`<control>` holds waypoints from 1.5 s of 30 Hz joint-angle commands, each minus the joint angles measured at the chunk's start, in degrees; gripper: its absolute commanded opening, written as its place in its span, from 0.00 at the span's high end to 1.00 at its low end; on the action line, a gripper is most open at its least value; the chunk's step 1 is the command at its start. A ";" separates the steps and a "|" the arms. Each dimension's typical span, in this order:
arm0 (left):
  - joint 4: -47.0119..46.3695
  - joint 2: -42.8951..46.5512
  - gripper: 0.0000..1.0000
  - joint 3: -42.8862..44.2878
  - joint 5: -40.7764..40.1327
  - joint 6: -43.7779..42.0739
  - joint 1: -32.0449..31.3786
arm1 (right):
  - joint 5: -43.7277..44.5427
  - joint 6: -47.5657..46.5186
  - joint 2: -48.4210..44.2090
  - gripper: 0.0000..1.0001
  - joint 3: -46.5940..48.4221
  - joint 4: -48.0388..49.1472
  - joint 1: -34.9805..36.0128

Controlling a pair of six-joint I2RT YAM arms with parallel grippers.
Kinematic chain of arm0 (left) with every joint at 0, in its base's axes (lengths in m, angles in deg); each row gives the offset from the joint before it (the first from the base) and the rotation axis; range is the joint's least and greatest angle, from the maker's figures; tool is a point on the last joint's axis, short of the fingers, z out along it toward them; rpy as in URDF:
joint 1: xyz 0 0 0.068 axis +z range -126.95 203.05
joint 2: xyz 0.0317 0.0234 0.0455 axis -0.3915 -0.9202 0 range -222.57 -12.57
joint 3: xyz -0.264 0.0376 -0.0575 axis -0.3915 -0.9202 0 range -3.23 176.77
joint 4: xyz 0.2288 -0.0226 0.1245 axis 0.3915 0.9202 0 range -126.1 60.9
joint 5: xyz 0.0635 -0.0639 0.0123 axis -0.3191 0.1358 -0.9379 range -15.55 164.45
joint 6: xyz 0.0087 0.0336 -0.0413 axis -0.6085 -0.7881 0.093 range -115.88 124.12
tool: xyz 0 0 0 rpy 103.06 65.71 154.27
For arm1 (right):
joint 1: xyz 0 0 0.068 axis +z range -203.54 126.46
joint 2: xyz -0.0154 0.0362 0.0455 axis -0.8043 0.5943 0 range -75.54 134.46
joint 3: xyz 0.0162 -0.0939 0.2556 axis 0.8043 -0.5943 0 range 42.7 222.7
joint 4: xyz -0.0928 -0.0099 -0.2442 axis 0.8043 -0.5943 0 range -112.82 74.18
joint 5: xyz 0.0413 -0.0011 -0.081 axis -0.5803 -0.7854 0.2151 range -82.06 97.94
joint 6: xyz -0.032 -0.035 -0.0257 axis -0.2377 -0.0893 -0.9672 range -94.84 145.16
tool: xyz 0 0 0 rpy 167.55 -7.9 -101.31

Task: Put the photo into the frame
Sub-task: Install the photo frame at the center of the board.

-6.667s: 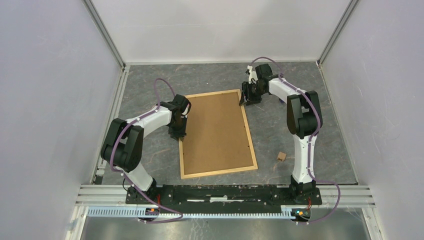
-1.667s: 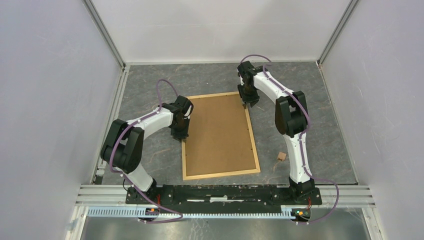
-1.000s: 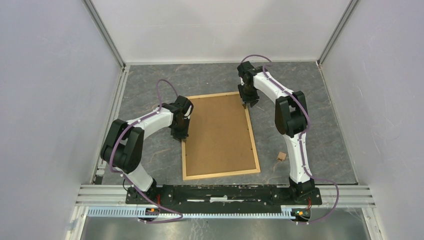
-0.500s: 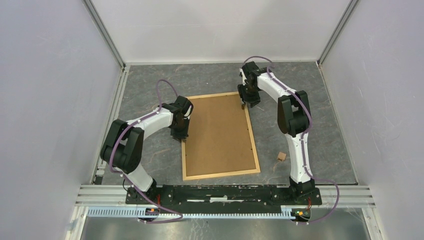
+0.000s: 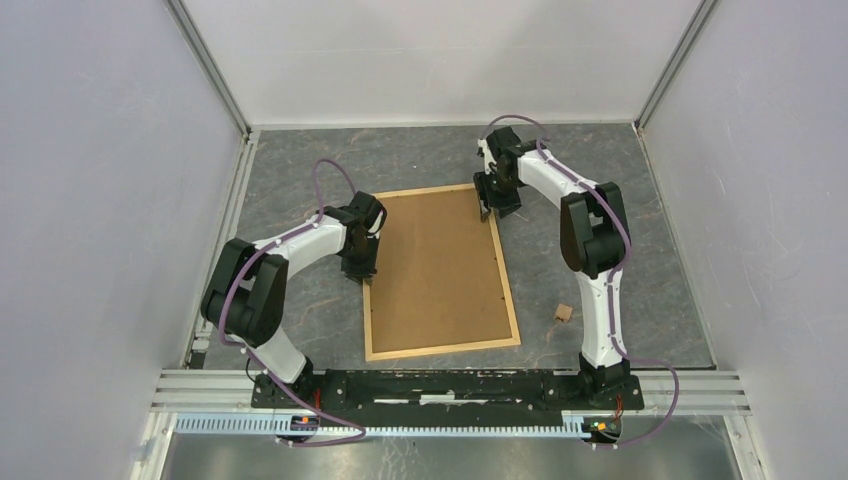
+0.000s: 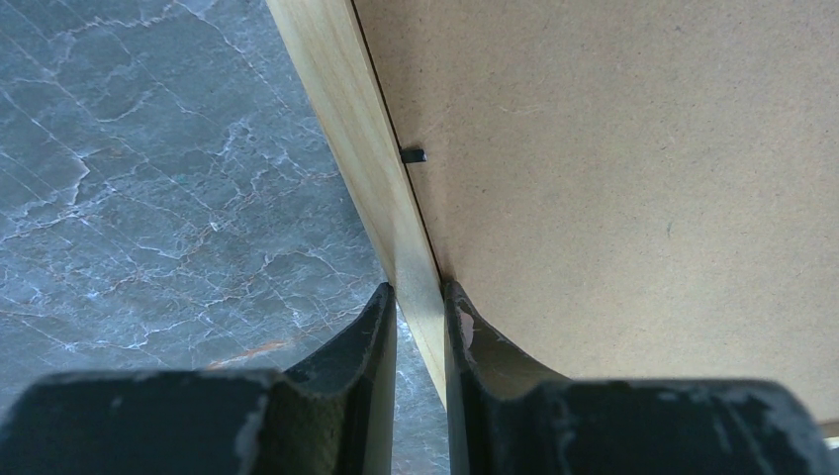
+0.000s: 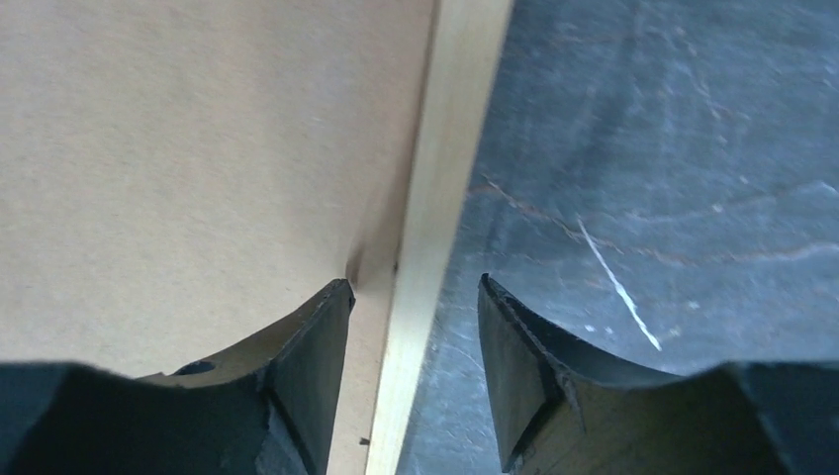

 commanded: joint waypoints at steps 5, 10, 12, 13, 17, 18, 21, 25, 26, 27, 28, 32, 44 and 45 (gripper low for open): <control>2.01 0.88 0.98 -0.24 0.31 -2.76 -0.52 | 10.91 -0.56 -2.23 0.58 4.89 -6.85 -0.21; 1.93 0.81 0.98 -0.24 0.31 -2.72 -0.46 | 9.91 -0.32 0.44 0.61 8.60 -8.15 -0.26; 1.99 0.77 0.98 -0.24 0.39 -2.76 -0.54 | 8.18 -0.11 0.69 0.62 9.10 -7.93 -0.27; 1.99 0.77 0.98 -0.24 0.44 -2.76 -0.52 | 8.19 0.16 0.62 0.62 8.95 -7.47 -0.19; 1.94 0.84 0.98 -0.25 0.66 -2.76 -0.47 | 8.18 0.49 1.28 0.62 8.60 -7.59 0.00; 1.89 0.89 0.98 -0.28 0.73 -2.76 -0.49 | 8.15 0.46 1.35 0.62 8.12 -7.45 0.14; 1.91 0.85 0.98 -0.26 0.84 -2.84 -0.51 | 8.19 0.44 1.73 0.61 7.09 -6.72 0.51; 1.87 0.85 0.98 -0.33 0.84 -2.87 -0.50 | 6.55 0.73 2.61 0.61 7.24 -6.31 0.57; 1.87 0.82 0.98 -0.31 0.84 -2.84 -0.54 | 6.41 0.75 2.84 0.61 7.34 -6.37 0.65; 1.92 0.85 0.98 -0.35 0.76 -2.84 -0.51 | 6.44 0.89 3.03 0.61 7.35 -6.37 0.68; 1.87 0.80 0.98 -0.25 0.82 -2.84 -0.47 | 6.45 0.91 3.14 0.60 7.33 -6.40 0.79; 1.93 0.71 0.98 -0.24 0.75 -2.84 -0.51 | 6.68 0.97 3.54 0.61 6.82 -6.27 0.88; 1.86 0.74 0.98 -0.24 0.71 -2.84 -0.54 | 13.63 1.55 4.50 0.62 4.38 -6.04 0.93; 1.94 0.80 0.98 -0.24 0.66 -2.84 -0.44 | 13.99 1.27 4.56 0.61 4.05 -5.96 0.89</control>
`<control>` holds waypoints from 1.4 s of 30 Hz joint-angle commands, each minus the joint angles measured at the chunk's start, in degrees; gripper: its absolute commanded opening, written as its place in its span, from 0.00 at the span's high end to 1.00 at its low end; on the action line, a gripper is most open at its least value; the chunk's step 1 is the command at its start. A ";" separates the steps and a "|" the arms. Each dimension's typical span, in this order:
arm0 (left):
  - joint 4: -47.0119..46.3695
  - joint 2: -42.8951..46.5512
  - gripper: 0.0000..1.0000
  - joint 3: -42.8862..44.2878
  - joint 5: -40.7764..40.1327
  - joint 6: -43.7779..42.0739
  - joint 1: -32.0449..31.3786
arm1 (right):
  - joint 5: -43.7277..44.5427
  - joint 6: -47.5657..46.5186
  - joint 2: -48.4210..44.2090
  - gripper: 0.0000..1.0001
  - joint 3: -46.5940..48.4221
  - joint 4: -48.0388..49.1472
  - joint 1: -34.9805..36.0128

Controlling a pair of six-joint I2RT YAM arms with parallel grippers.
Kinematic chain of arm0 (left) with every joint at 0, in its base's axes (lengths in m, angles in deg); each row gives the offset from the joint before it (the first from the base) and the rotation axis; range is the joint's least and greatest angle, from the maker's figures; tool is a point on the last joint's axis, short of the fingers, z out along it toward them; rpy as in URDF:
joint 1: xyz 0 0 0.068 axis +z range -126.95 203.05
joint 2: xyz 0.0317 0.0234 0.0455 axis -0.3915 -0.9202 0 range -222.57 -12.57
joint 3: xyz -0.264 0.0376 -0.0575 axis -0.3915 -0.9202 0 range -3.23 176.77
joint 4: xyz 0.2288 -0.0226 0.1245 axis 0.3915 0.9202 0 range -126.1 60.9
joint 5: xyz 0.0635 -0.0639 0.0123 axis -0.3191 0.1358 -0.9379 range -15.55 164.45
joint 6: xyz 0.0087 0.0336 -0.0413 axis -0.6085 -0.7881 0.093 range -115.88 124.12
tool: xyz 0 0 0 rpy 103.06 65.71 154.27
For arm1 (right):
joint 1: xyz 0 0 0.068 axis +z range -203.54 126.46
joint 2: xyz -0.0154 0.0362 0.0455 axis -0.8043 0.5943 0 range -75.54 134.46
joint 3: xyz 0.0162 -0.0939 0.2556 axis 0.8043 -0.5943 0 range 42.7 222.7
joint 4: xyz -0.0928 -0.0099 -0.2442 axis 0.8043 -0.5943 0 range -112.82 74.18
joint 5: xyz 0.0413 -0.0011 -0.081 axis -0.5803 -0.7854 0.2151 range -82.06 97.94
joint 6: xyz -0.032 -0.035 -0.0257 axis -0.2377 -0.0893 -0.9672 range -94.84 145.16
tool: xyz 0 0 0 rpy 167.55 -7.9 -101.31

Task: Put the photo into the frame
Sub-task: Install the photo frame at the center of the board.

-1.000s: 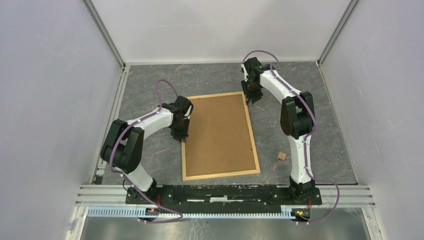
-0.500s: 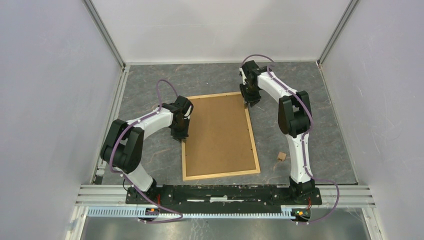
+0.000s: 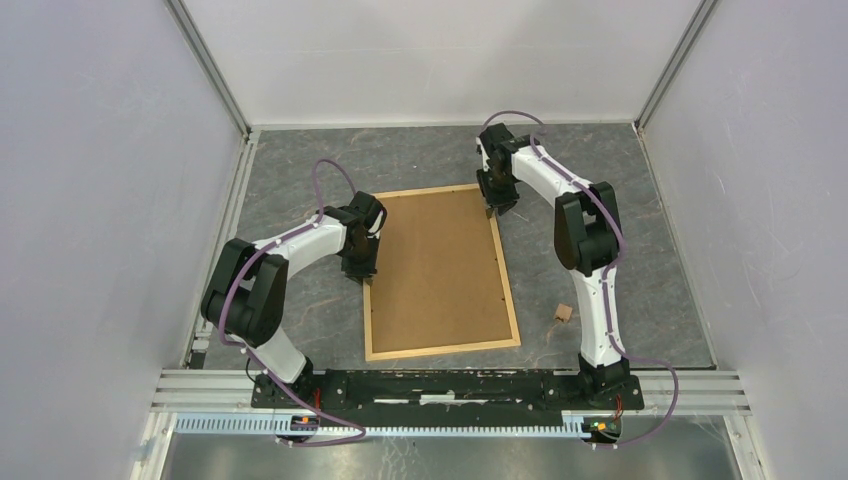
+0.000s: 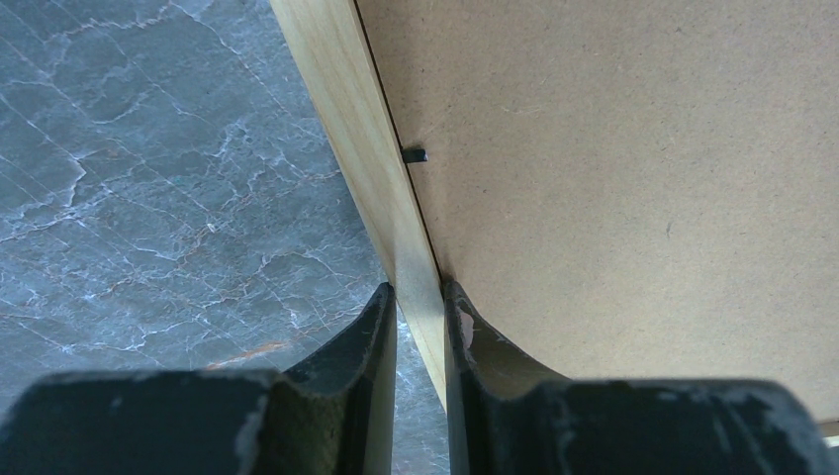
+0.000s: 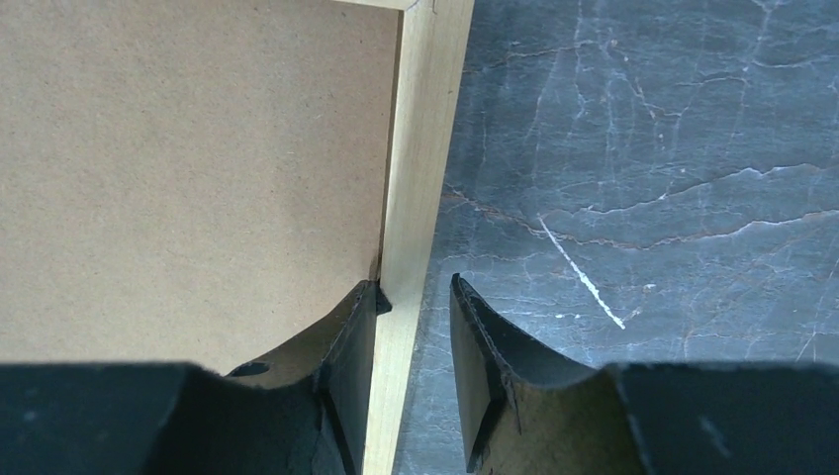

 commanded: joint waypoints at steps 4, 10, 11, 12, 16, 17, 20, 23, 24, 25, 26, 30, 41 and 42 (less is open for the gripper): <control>1.98 0.88 0.98 -0.25 0.72 -2.84 -0.53 | 7.12 -0.19 2.21 0.62 -2.54 0.15 0.05; 2.02 0.88 0.98 -0.26 0.62 -2.76 -0.47 | 5.96 -0.40 3.37 0.61 -2.69 1.05 0.05; 2.03 0.76 0.98 -0.24 0.58 -2.76 -0.48 | 4.17 -0.79 3.19 0.61 -2.64 1.43 0.04; 2.02 0.64 0.98 -0.24 0.62 -2.76 -0.40 | 0.79 -1.33 2.70 0.60 -2.55 2.06 0.04; 2.11 0.45 0.98 -0.15 0.53 -2.76 -0.51 | -6.79 -2.64 -1.33 0.53 -2.71 3.87 -0.01; 2.10 0.47 0.98 -0.23 0.40 -2.76 -0.45 | -5.32 -3.02 -2.44 0.52 -2.59 3.31 0.04; 2.06 0.53 0.98 -0.24 0.19 -2.67 -0.51 | 2.06 -4.48 -5.23 0.47 -1.66 0.62 0.13; 2.04 0.56 0.98 -0.24 0.07 -2.58 -0.48 | 7.44 -4.75 -6.79 0.49 -0.81 -1.51 0.39; 2.09 0.60 0.98 -0.24 0.37 -2.58 -0.48 | 7.55 -5.02 -7.45 0.49 -1.46 -1.18 0.55; 2.00 0.69 0.98 -0.39 0.77 -2.54 -0.56 | 6.96 -5.52 -8.15 0.49 -2.75 -0.44 0.89; 1.77 0.63 0.98 -0.56 0.88 -2.58 -0.56 | 6.31 -5.92 -8.87 0.46 -4.31 0.56 1.26; 0.85 0.50 0.98 -1.88 6.67 -1.00 -0.45 | 6.91 -7.87 -11.45 0.32 -13.41 6.16 2.90; -0.31 6.03 0.93 -8.47 10.10 8.30 -0.09 | -8.17 -3.84 -17.52 0.23 -31.49 23.20 3.59; -0.04 7.44 0.87 -9.19 9.33 8.63 -0.10 | -11.83 -2.96 -18.66 0.24 -33.78 25.73 4.26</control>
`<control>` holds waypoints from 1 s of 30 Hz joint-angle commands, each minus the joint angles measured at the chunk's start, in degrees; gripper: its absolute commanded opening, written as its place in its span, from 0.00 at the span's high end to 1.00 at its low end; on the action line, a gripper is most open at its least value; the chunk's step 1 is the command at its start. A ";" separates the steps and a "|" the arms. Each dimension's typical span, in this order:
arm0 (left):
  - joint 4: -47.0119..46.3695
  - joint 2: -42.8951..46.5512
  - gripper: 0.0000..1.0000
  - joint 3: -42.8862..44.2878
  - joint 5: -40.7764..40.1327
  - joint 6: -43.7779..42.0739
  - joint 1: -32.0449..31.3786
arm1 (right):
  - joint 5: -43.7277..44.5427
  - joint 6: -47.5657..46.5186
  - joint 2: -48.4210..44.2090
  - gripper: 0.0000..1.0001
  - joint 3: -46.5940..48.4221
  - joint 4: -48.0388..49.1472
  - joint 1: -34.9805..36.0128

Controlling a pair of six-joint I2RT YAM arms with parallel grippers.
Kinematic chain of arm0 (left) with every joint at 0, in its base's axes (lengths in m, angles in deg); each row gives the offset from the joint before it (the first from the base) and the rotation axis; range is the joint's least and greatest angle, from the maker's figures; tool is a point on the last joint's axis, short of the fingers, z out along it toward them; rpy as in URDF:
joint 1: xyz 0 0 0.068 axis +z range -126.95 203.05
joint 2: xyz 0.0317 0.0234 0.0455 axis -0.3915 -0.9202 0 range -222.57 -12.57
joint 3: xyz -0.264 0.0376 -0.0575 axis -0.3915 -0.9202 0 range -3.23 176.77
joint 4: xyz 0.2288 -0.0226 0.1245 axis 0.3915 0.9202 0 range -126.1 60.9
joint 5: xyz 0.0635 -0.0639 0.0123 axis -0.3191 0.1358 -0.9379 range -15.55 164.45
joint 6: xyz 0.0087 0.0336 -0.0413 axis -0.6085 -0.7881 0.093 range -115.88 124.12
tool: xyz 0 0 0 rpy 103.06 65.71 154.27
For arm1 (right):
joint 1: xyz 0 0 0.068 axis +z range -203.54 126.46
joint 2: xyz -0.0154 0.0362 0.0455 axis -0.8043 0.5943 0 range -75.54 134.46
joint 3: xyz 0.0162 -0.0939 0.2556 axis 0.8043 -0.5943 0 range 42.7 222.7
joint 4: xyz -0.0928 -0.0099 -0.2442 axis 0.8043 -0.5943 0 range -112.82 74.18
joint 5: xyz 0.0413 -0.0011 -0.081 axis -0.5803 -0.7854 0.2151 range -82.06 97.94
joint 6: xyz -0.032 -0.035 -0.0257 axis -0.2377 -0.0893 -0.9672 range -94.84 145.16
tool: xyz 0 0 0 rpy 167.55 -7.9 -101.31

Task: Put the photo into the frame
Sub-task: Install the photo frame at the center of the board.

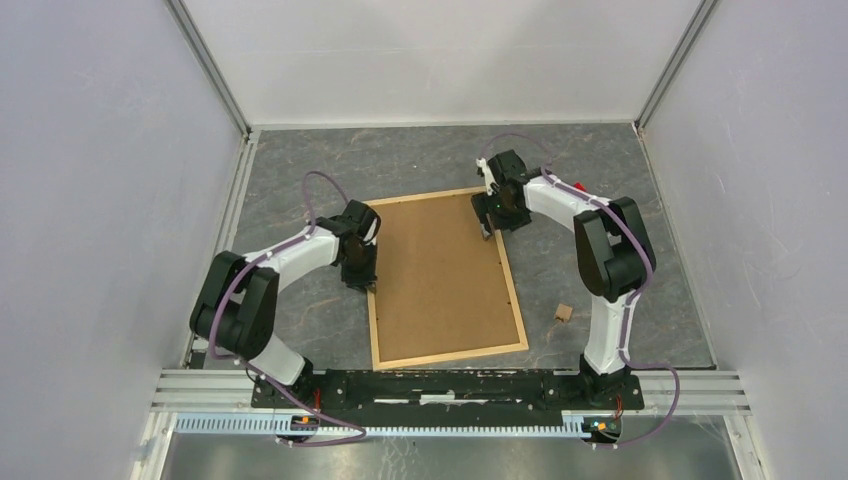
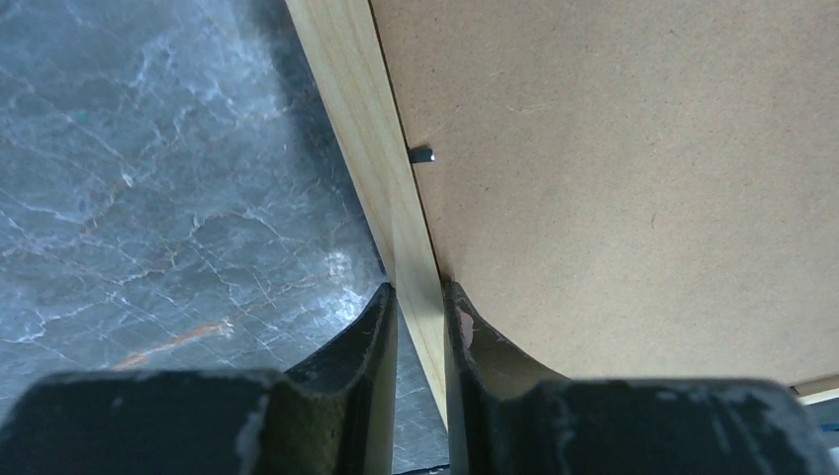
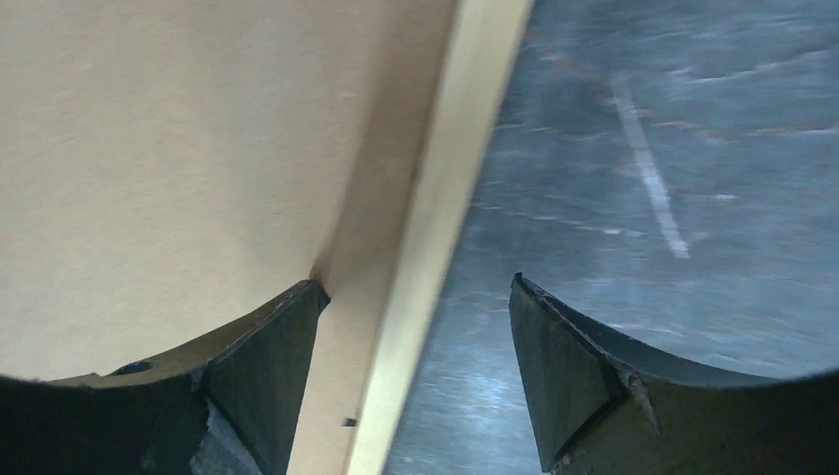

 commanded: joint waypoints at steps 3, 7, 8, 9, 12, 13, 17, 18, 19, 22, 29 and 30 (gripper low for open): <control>2.84 7.32 0.74 -3.59 1.96 4.45 -0.43 | -15.42 6.75 -8.61 0.24 -16.73 15.58 2.96; 3.82 6.65 0.51 0.57 -0.14 3.82 -0.41 | -16.26 8.41 -14.34 0.32 -24.51 19.74 2.59; 3.55 5.70 0.47 0.93 -0.30 3.61 -0.42 | -16.01 8.07 -15.00 0.33 -25.05 19.59 2.49; 3.58 4.53 0.44 1.55 -0.48 3.32 -0.34 | -15.29 7.62 -15.40 0.34 -25.34 19.13 2.23; 4.58 2.04 0.35 3.34 -1.87 2.50 -0.10 | -11.91 5.35 -15.71 0.32 -23.80 14.88 0.36; 5.04 1.89 0.32 4.06 -2.29 2.13 0.18 | -9.90 4.54 -15.43 0.31 -21.95 12.35 -0.35; 6.10 4.41 0.16 5.96 -6.52 0.43 2.37 | 17.80 0.72 -18.27 0.02 -15.50 1.57 2.61; 5.92 4.78 0.14 6.23 -6.68 0.23 3.63 | 20.66 0.04 -19.78 0.02 -15.37 1.39 3.31; 5.46 4.96 0.12 6.48 -5.95 0.15 4.95 | 21.24 -0.30 -20.91 0.02 -14.85 1.47 3.26; 3.01 4.77 0.09 6.89 -2.82 0.38 8.07 | 22.46 0.97 -20.88 0.02 -12.85 2.33 3.17; 3.53 -2.61 0.21 13.30 -3.47 -1.27 9.17 | 2.44 2.53 -9.86 0.04 -3.66 1.61 1.41; 3.57 -3.46 0.24 14.00 -3.94 -1.41 9.26 | 2.47 3.03 -9.82 0.05 -3.02 2.16 1.48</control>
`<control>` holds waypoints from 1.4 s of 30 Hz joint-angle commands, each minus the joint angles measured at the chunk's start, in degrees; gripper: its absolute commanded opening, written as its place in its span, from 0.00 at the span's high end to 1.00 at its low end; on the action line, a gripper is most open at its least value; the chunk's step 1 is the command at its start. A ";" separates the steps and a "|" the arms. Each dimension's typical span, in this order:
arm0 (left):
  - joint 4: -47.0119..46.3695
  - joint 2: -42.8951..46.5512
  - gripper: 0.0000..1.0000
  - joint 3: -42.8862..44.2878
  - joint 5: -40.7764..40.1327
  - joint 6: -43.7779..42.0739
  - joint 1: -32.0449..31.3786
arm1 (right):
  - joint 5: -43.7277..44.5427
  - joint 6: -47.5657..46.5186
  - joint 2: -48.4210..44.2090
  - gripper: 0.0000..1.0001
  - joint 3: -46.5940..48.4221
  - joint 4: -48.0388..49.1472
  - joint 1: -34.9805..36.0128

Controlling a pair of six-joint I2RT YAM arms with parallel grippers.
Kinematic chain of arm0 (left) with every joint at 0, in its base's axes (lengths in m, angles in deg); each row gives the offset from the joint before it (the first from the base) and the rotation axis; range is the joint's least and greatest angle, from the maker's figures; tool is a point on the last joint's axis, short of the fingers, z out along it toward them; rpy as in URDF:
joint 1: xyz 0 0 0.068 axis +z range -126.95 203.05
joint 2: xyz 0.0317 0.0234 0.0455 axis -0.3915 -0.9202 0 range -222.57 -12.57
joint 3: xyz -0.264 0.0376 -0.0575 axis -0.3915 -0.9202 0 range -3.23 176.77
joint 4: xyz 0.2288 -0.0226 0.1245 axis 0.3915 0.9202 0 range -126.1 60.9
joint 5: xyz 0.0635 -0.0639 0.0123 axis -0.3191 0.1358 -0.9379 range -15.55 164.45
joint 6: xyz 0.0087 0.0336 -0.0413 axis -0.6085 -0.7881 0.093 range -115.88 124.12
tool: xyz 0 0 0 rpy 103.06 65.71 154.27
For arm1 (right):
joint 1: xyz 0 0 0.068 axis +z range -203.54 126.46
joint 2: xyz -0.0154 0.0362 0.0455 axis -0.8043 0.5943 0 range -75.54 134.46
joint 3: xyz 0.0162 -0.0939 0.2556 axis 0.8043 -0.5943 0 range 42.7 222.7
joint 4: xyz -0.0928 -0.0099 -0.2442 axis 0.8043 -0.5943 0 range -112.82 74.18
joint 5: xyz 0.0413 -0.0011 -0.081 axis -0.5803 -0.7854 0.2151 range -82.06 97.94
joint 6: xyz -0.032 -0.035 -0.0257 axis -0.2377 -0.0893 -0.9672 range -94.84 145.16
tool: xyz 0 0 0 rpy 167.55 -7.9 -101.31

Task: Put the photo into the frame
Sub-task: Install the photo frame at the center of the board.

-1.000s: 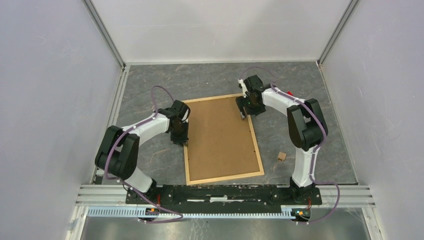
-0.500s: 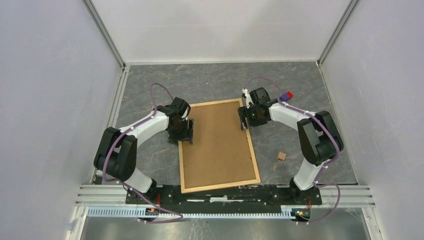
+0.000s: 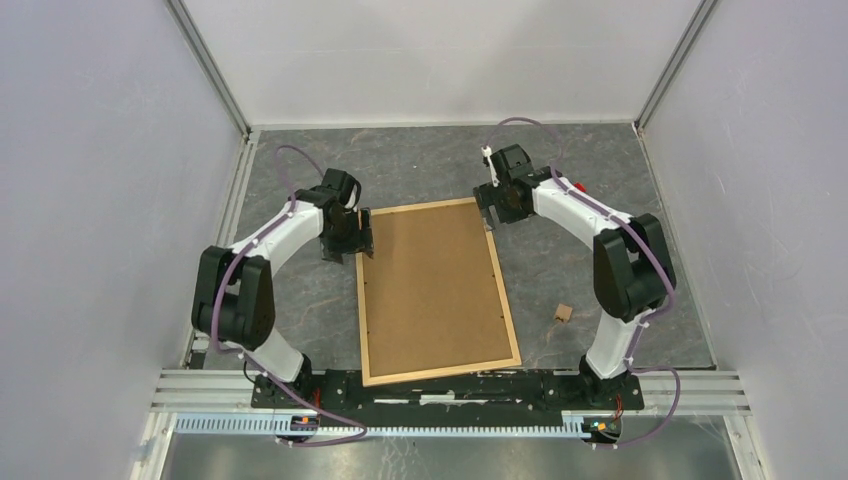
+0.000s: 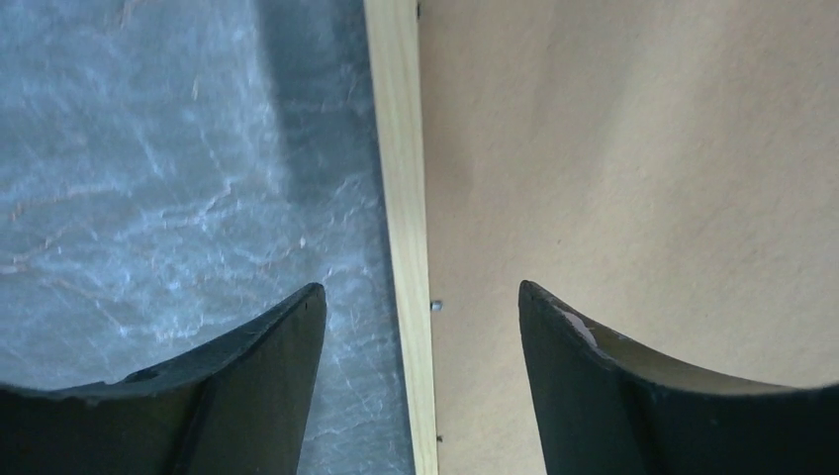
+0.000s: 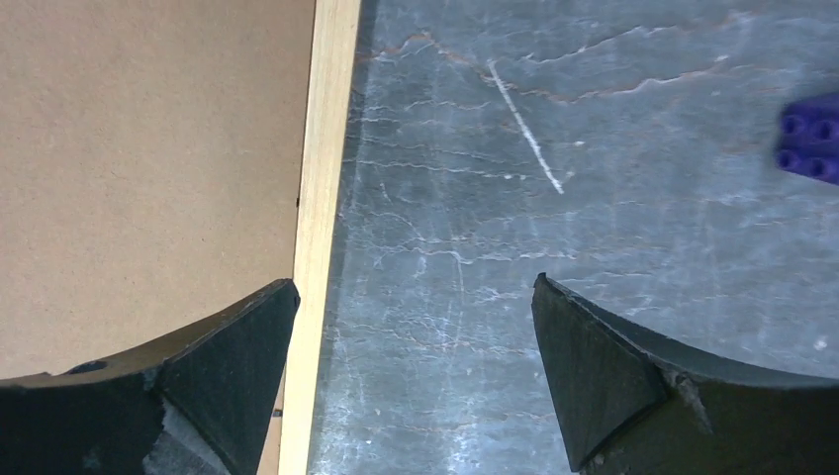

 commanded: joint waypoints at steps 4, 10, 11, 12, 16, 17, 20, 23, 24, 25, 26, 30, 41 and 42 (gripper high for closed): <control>-2.98 -5.84 0.37 4.48 1.36 -2.87 0.53 | -2.63 5.33 5.46 0.11 8.37 -3.34 -0.38; -3.16 -5.81 0.46 2.32 0.17 -3.48 0.42 | 0.39 9.58 10.26 0.16 13.31 -8.07 0.05; -3.19 -5.89 0.48 2.00 -0.47 -3.77 0.44 | 0.64 9.85 10.75 0.19 13.77 -8.40 0.00; -3.18 -6.24 0.50 1.81 -1.26 -4.16 0.44 | 0.98 10.15 11.51 0.22 14.77 -9.03 0.03; -3.51 -8.07 0.61 1.58 -1.40 -4.25 0.37 | 1.07 10.82 14.11 0.36 18.06 -10.78 0.28; -3.79 -8.31 0.62 1.33 -1.41 -4.16 0.39 | 1.05 11.00 14.55 0.38 18.64 -10.87 0.43; -4.06 -8.93 0.66 0.91 -3.10 -3.86 0.29 | 0.84 11.44 16.30 0.45 20.51 -11.55 0.67; -4.09 -9.49 0.70 0.76 -3.25 -3.80 0.24 | -0.19 11.68 18.43 0.53 22.42 -12.96 1.07; -4.09 -9.54 0.71 0.73 -3.31 -3.72 0.37 | -0.29 11.76 18.83 0.54 22.76 -13.60 1.30; -4.11 -9.63 0.72 0.65 -3.41 -3.72 0.26 | -0.22 11.88 19.06 0.54 22.73 -14.05 1.59; -4.05 -9.74 0.74 0.56 -3.63 -3.80 0.26 | -0.17 12.08 19.15 0.54 22.49 -14.26 1.88; -3.61 -9.68 0.78 0.13 -4.92 -3.74 0.26 | -0.16 12.54 19.29 0.54 22.10 -15.68 2.64; -3.65 -9.46 0.83 -0.12 -5.18 -3.27 -0.01 | 1.25 12.79 19.70 0.60 22.04 -14.96 3.22; -3.63 -9.41 0.84 -0.15 -5.18 -3.27 -0.01 | 1.47 12.77 19.61 0.60 21.98 -14.84 3.20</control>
